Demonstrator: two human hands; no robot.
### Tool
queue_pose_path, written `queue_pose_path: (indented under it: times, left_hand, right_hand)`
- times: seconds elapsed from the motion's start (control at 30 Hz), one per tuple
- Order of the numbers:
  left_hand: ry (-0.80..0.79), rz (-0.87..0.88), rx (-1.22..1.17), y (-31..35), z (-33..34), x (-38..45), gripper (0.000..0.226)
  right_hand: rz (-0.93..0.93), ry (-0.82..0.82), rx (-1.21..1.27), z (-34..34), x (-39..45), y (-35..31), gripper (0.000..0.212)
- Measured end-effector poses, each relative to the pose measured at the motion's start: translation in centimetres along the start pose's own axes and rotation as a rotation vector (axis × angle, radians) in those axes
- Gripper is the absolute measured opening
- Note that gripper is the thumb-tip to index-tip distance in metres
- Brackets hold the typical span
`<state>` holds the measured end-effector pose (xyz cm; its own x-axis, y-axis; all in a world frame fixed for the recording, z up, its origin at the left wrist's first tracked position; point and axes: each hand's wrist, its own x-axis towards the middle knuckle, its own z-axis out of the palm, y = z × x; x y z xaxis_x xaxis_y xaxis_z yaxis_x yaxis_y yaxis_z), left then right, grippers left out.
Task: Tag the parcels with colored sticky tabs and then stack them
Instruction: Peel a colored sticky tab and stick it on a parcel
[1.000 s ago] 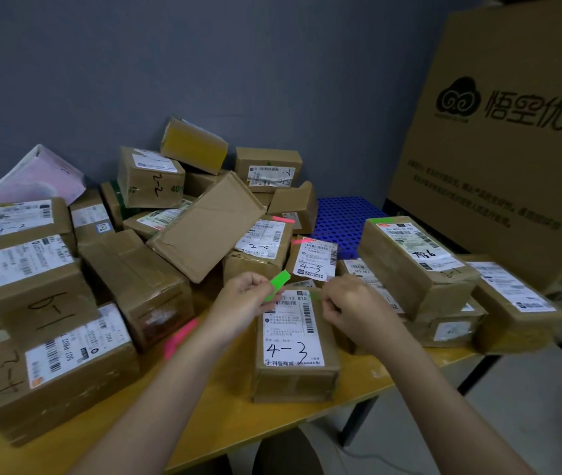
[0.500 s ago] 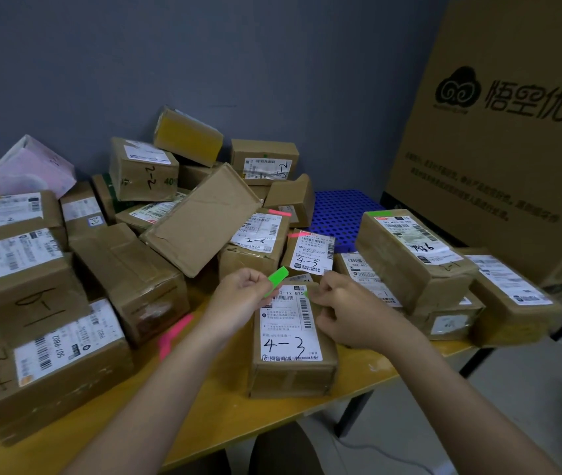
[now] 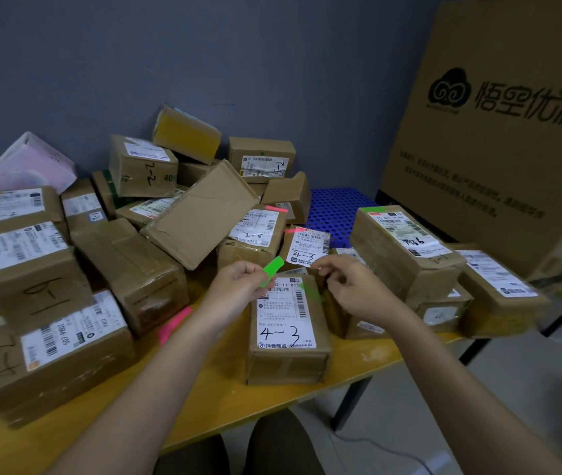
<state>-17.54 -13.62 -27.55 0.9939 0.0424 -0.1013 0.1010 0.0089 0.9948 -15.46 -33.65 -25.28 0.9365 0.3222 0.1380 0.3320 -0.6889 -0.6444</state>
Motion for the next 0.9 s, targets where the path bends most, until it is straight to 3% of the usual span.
queue_pose_path:
  times: [0.07,0.17,0.27,0.33,0.43,0.5,0.6,0.67,0.73,0.8,0.9]
  left_hand:
    - [0.018,0.016,-0.068,0.2,-0.6,-0.3,0.006]
    - [0.165,0.06,0.056,-0.1,-2.3,-0.8,0.005]
    - [0.26,0.049,0.319,-1.4,-4.7,-1.3,0.008]
    - [0.21,0.0,0.588,-2.2,-6.1,-1.8,0.007]
    - [0.15,-0.044,0.94,-2.8,-7.1,-2.5,0.029]
    - [0.184,0.019,1.012,-2.6,-7.3,-2.7,0.034]
    - [0.306,0.222,0.937,-1.3,-7.9,-2.8,0.019]
    - [0.456,0.413,0.88,0.2,-8.5,-2.6,0.014]
    - [0.603,0.567,0.914,1.7,-9.2,-1.8,0.016]
    - [0.658,0.57,0.949,2.9,-9.9,-0.6,0.022]
    - [0.624,0.468,0.9,4.2,-10.7,1.2,0.026]
  right_hand:
    - [-0.056,0.057,-0.002,0.6,-0.3,-0.4,0.029]
    - [-0.15,-0.006,-0.092,1.8,-0.5,-1.6,0.02]
    - [-0.22,-0.054,-0.179,3.0,0.0,-3.0,0.018]
    - [-0.238,-0.068,-0.154,3.7,0.9,-4.1,0.018]
    - [-0.27,-0.109,-0.15,5.0,2.7,-5.2,0.017]
    - [-0.285,-0.095,-0.168,5.8,3.9,-6.1,0.016]
    - [-0.309,0.065,-0.17,6.4,5.9,-7.9,0.016]
    - [-0.266,0.196,-0.174,6.6,7.6,-9.1,0.038]
    - [-0.094,0.256,-0.111,6.5,9.4,-10.5,0.077]
    - [0.126,0.21,0.09,6.1,11.4,-12.0,0.104]
    - [0.334,0.128,0.31,5.7,13.7,-13.6,0.117]
